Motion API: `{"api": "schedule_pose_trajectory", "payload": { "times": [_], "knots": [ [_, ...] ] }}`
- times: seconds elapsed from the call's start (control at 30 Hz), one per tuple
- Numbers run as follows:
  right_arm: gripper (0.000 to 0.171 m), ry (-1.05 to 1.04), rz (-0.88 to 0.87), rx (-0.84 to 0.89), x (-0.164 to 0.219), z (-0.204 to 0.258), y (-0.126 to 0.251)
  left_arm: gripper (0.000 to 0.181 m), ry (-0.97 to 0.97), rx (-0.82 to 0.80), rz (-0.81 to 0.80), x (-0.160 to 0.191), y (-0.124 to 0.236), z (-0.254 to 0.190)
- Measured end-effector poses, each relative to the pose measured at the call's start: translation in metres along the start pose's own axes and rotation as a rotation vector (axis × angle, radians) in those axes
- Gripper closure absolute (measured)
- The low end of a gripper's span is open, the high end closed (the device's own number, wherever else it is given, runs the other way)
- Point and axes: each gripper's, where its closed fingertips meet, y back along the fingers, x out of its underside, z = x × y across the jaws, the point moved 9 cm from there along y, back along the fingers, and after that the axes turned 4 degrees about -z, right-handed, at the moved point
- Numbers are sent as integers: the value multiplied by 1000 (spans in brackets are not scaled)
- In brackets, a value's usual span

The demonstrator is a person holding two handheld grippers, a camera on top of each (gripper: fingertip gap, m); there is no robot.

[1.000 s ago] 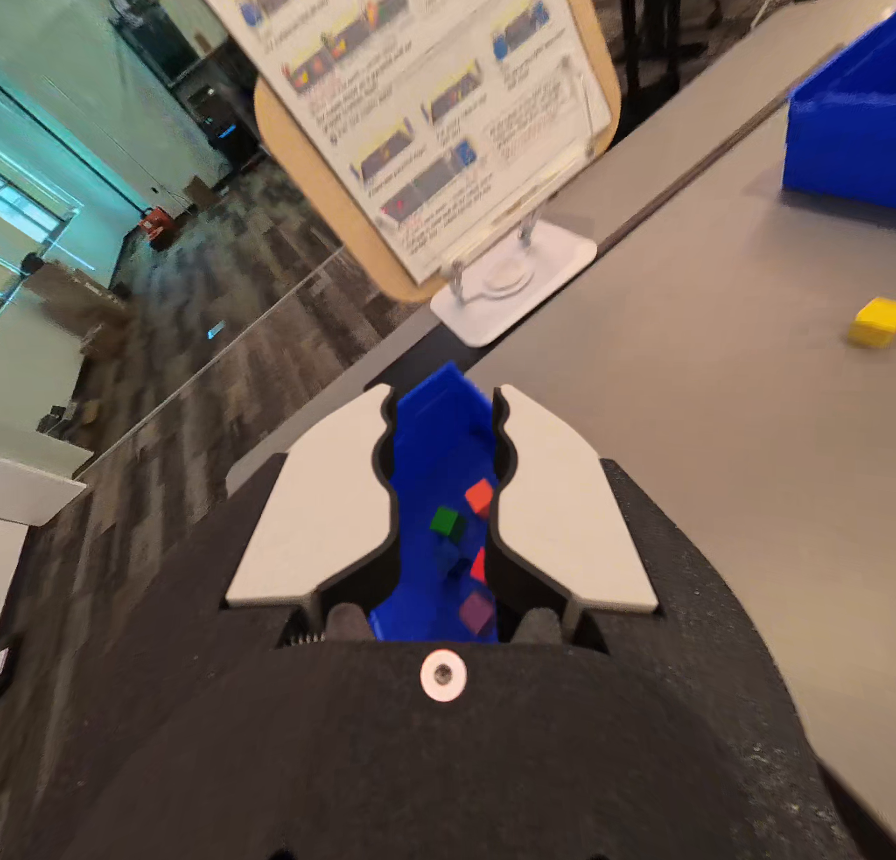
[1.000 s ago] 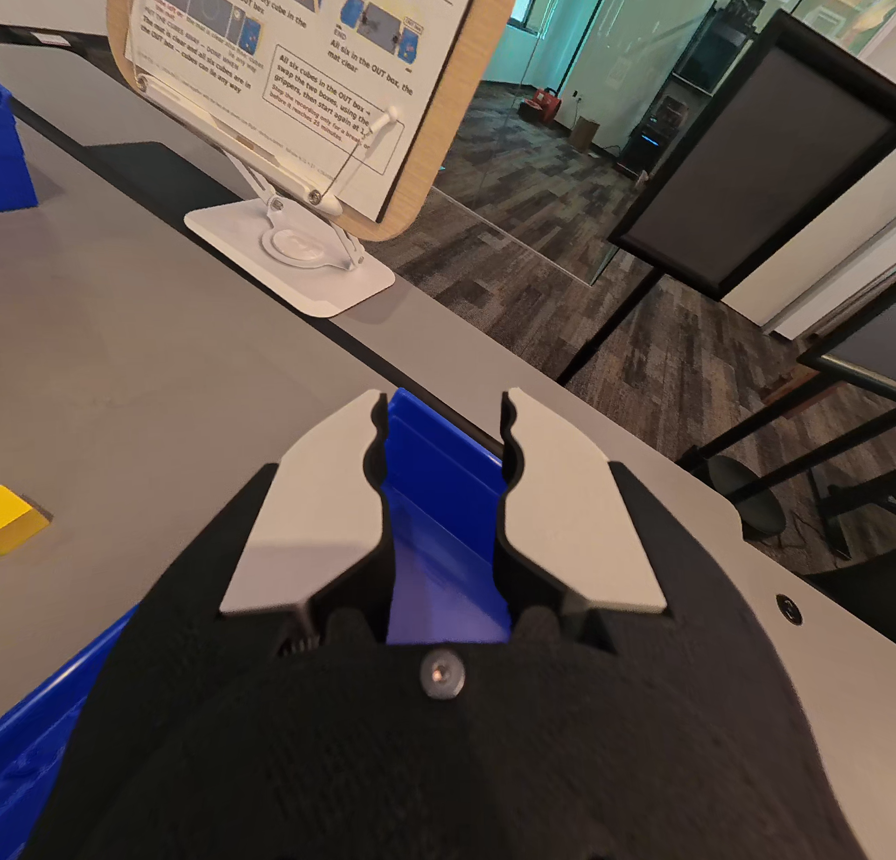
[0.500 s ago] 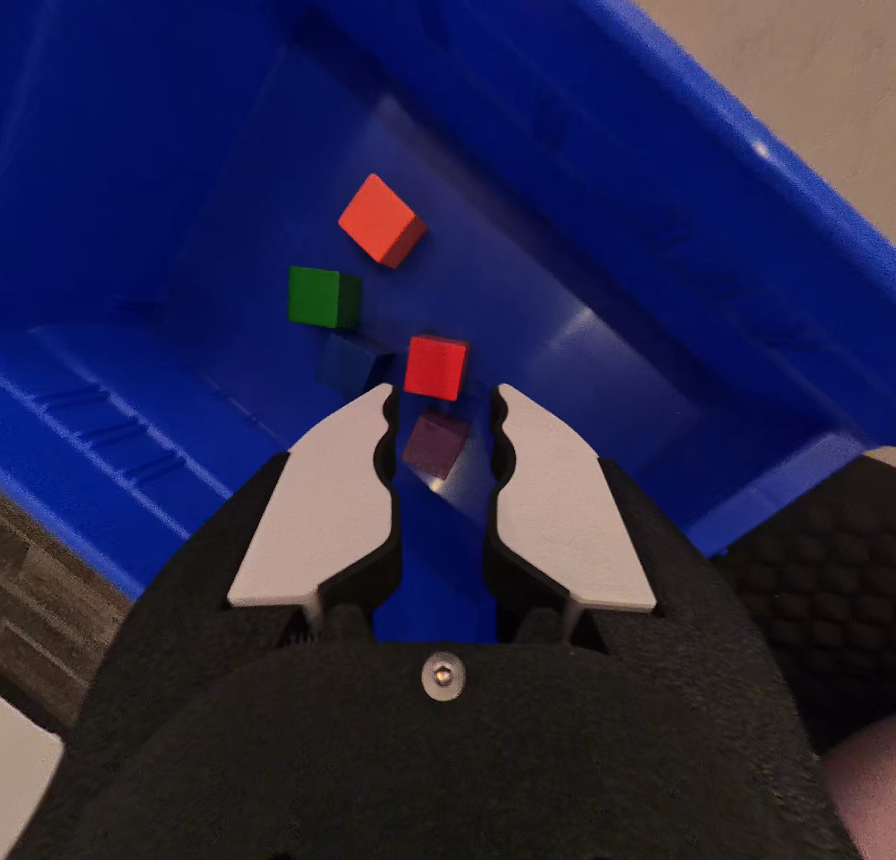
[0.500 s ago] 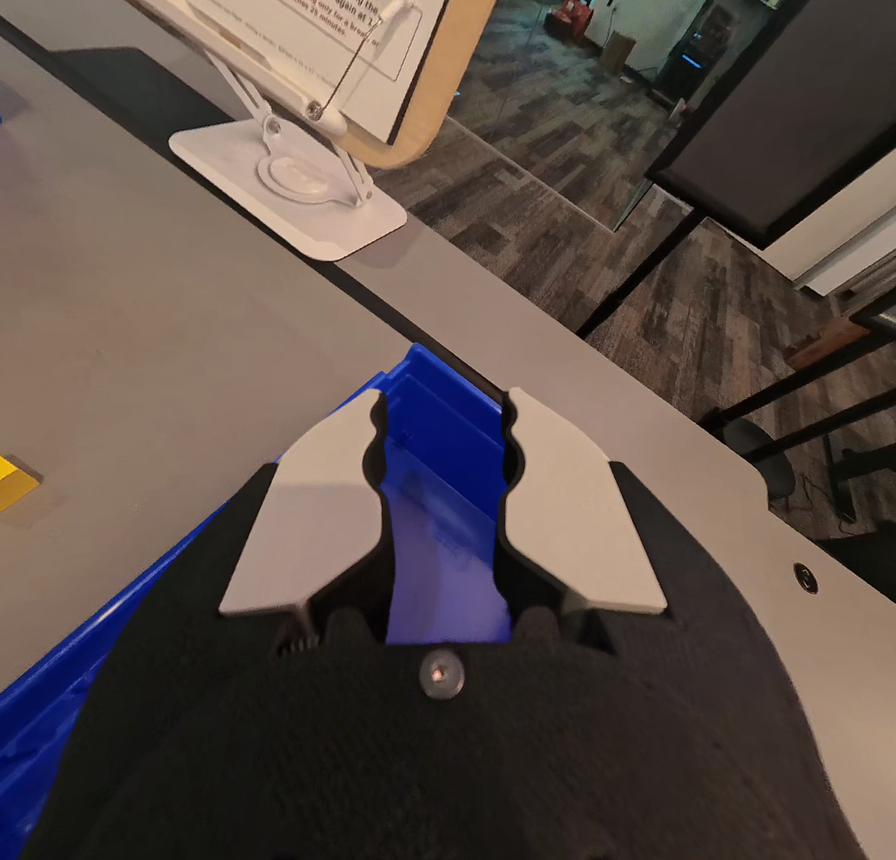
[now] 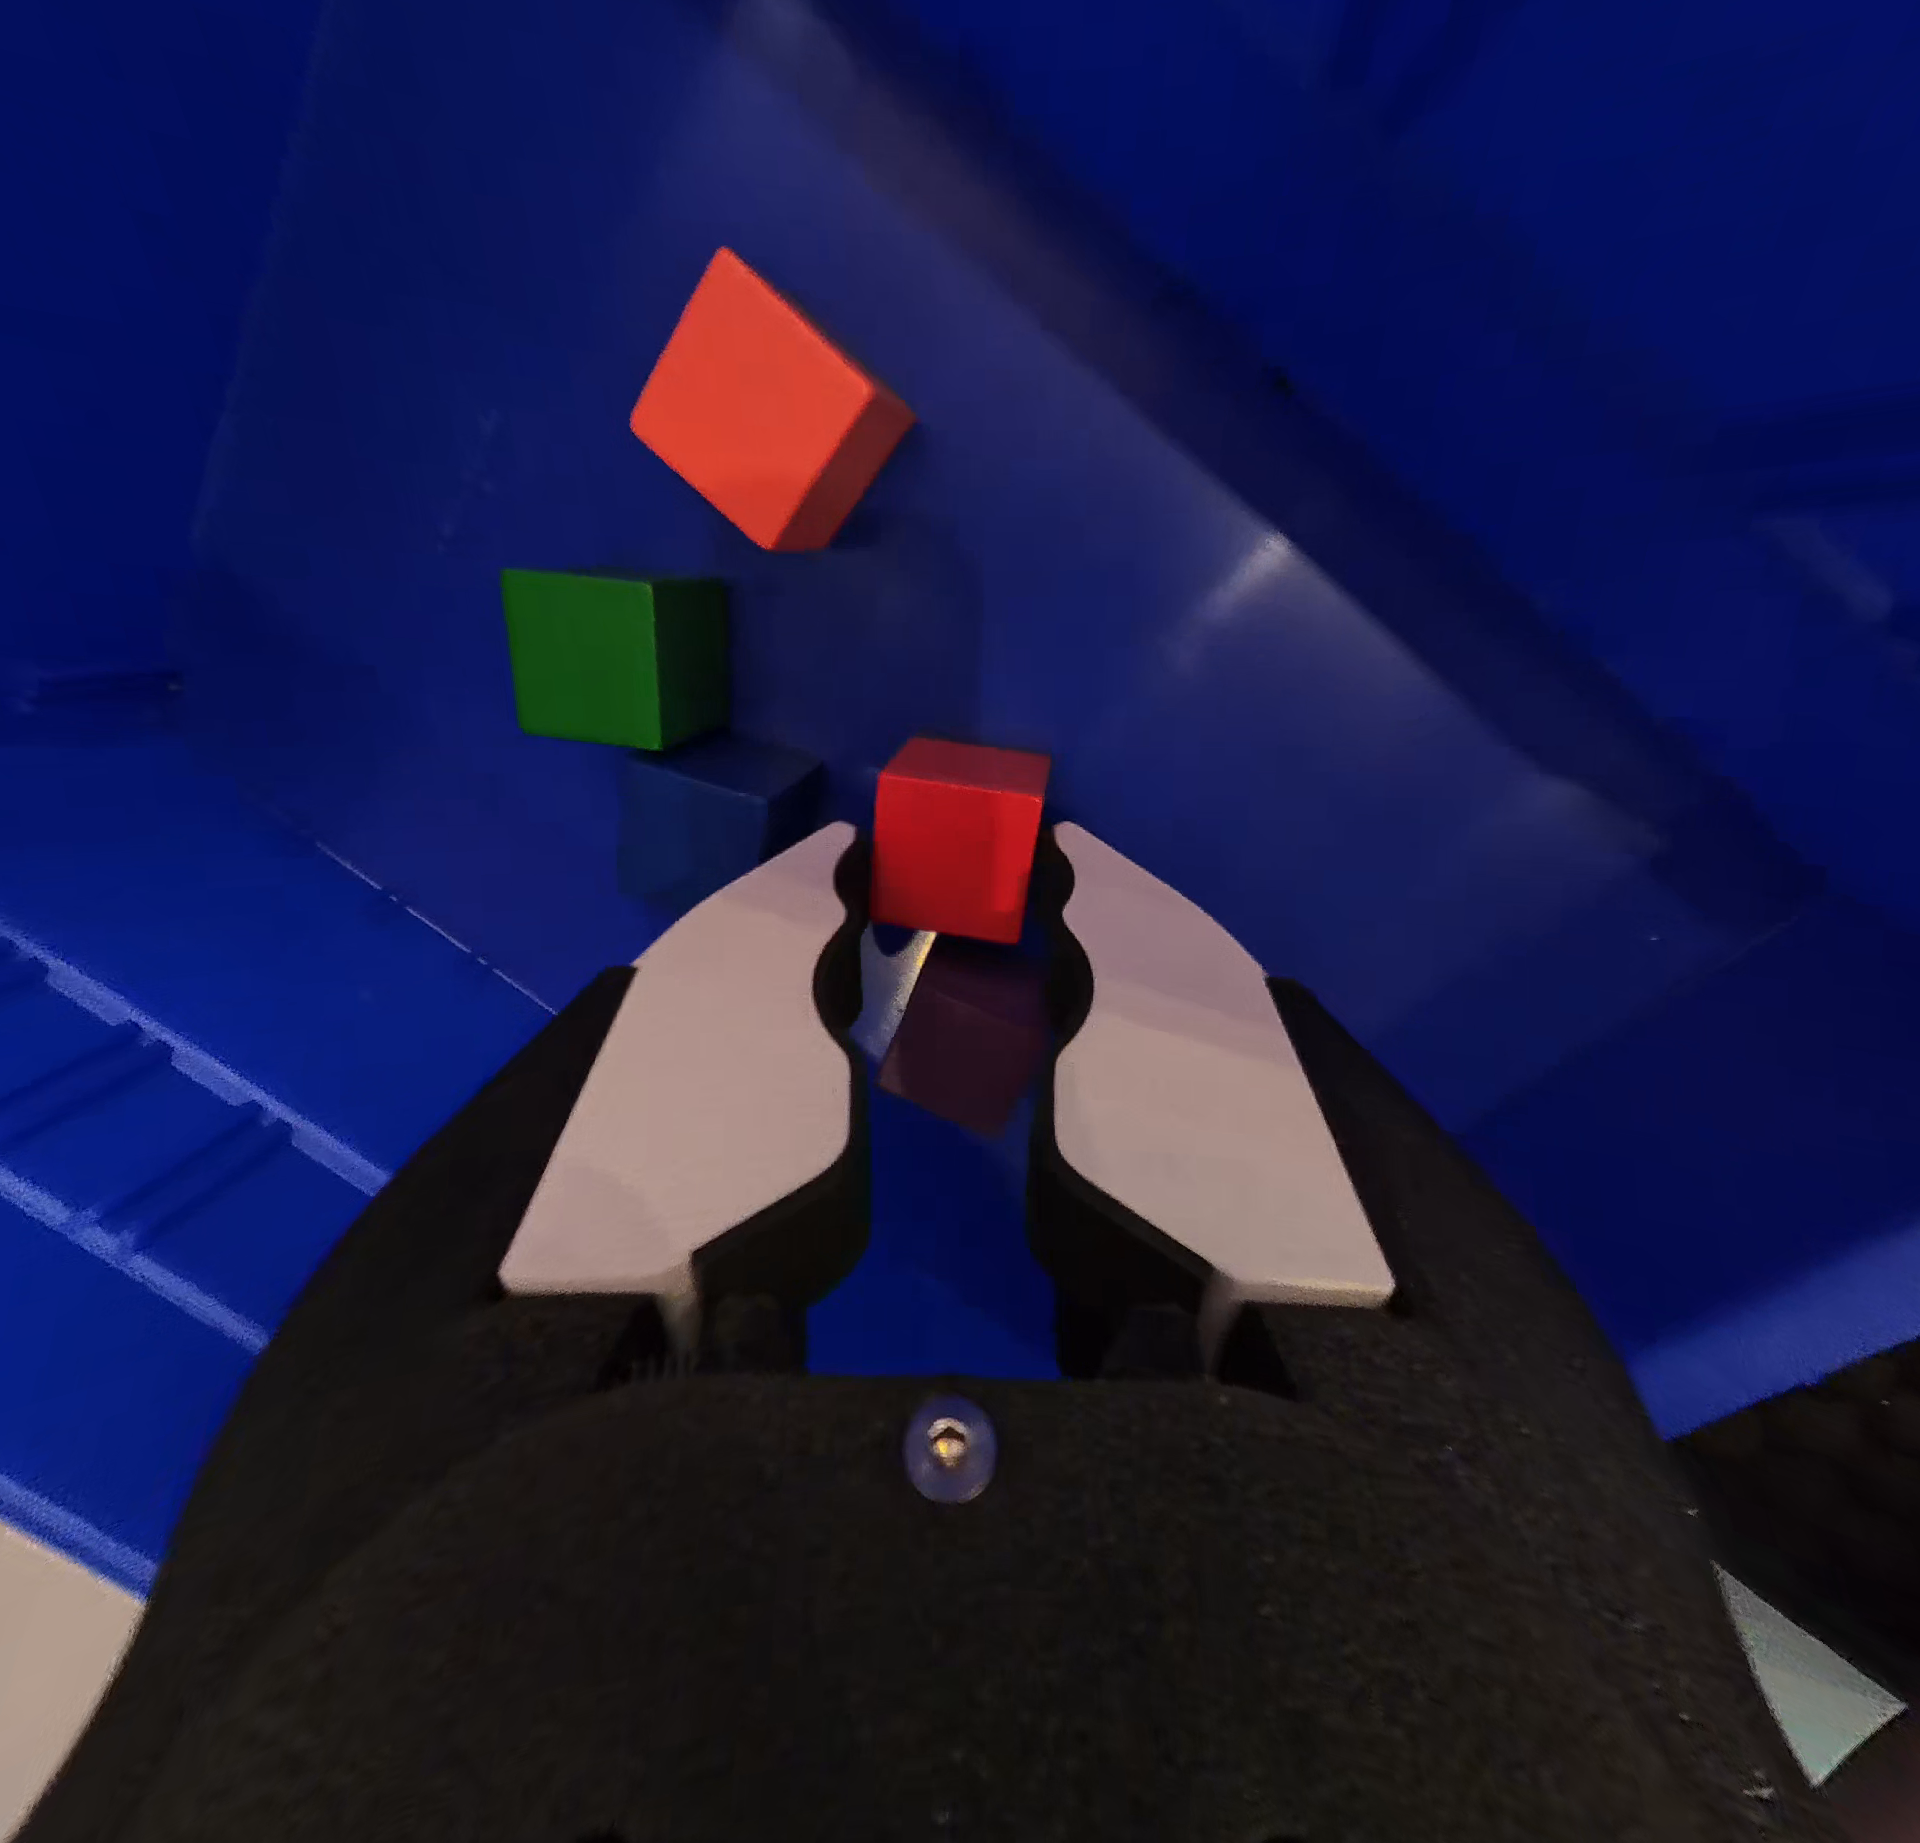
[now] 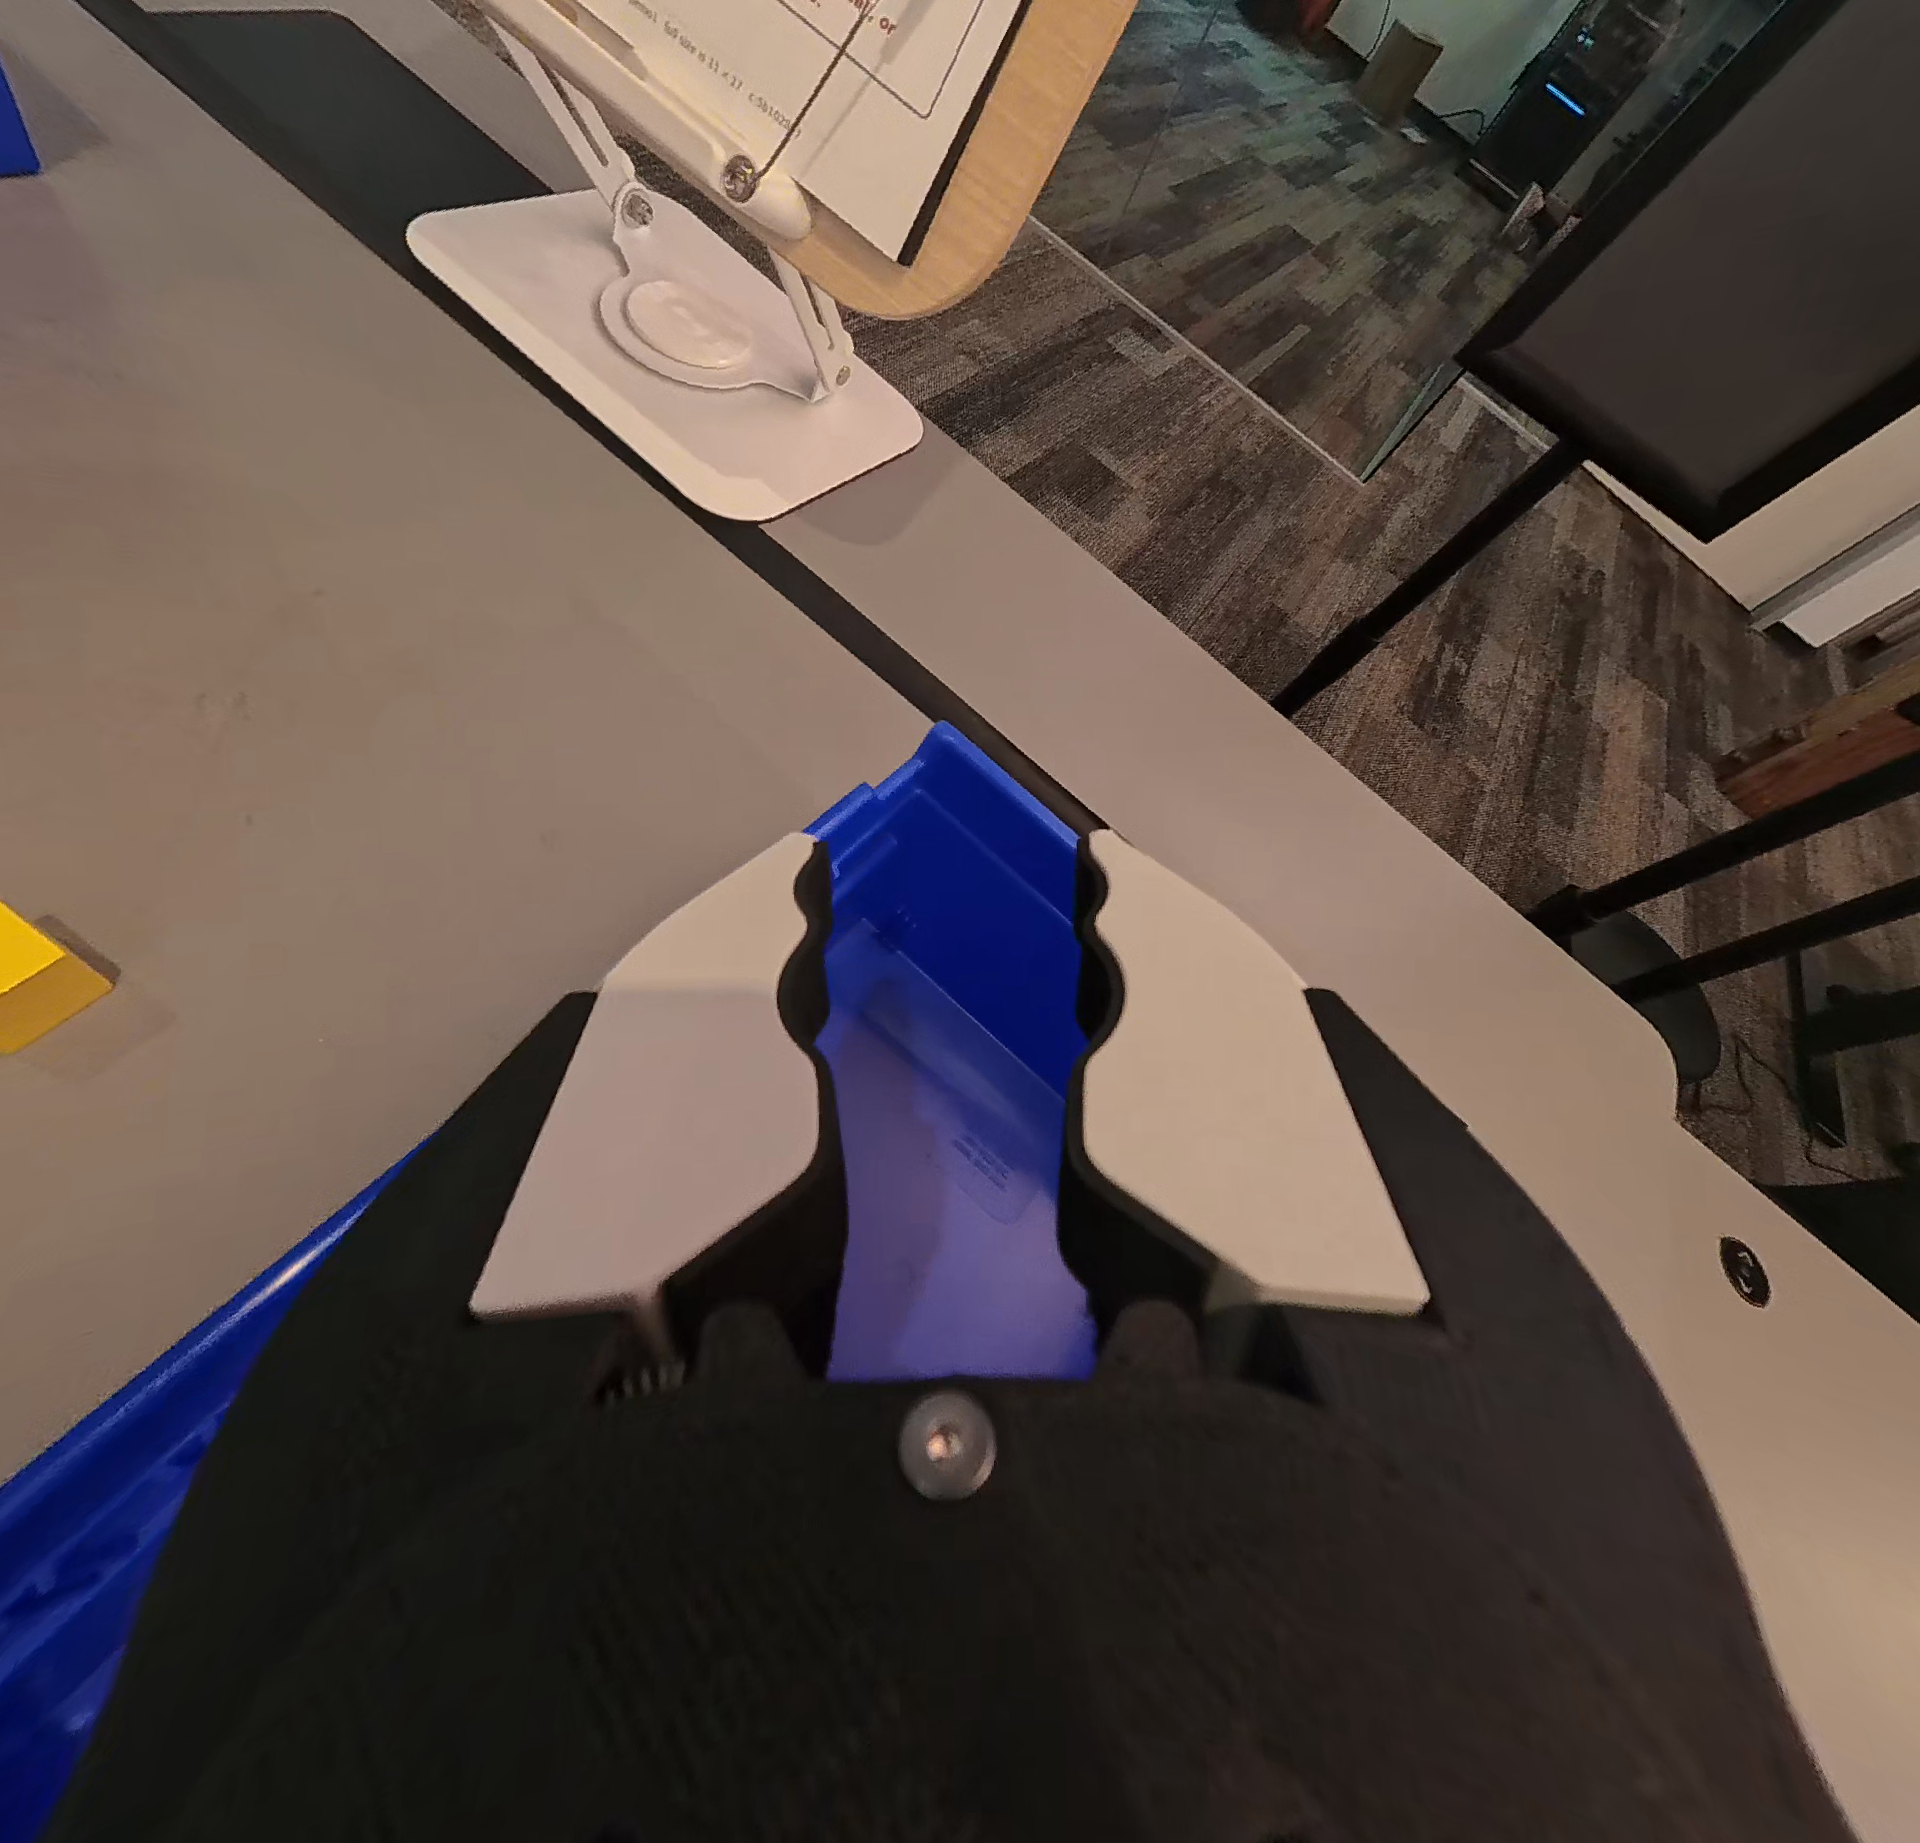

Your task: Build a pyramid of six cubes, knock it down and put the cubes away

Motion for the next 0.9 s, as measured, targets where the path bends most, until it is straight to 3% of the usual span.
{"api": "schedule_pose_trajectory", "payload": {
  "times": [0.17, 0.27, 0.4, 0.53, 0.63, 0.73, 0.9],
  "knots": [
    [126, 6, 10, -3, 1, 0, -1, 152, 12, -46, 5, 0, 21, 0],
    [126, 7, 13, 0, 2, 0, -1, 152, 8, -229, -22, -3, 61, 0],
    [126, 2, 8, 11, 2, -3, 2, 153, -41, -449, -274, -29, 128, -19],
    [126, -1, 0, 10, 1, -3, 3, 153, -215, -406, -612, -86, 165, -75],
    [126, 3, 2, 3, 0, -1, 2, 153, -375, -225, -653, -143, 146, -131],
    [126, 18, 9, -3, -2, 3, 1, 153, -506, -82, -522, -192, 89, -183],
    [126, 40, 1, -15, -9, 7, 3, 153, -468, 133, -342, -230, 10, -217]
  ]
}}
